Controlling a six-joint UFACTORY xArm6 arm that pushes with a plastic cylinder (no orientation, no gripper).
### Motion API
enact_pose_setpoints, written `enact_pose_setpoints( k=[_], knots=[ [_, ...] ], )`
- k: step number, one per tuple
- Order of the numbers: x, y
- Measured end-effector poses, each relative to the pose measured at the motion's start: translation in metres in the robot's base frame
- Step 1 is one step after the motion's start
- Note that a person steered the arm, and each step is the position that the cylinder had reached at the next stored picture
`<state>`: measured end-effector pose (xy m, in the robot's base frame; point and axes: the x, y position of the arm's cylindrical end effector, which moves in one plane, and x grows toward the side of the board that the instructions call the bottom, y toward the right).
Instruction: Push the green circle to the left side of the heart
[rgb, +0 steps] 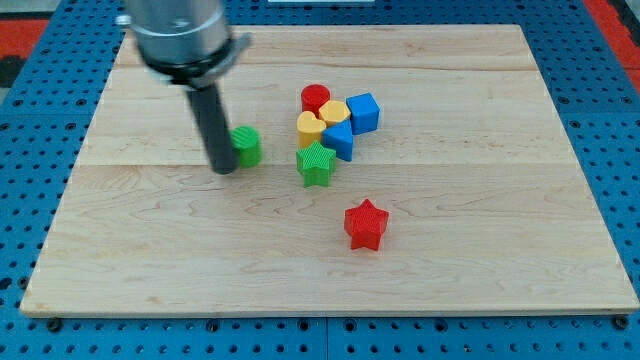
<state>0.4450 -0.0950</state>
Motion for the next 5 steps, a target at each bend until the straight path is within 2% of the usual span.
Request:
enact_pose_setpoints(
  k=[1,2,4,5],
  knots=[
    [0.01,-0.006],
    [0.0,-0.011],
    [-0.002,0.039],
    [-0.003,0.039]
  ],
)
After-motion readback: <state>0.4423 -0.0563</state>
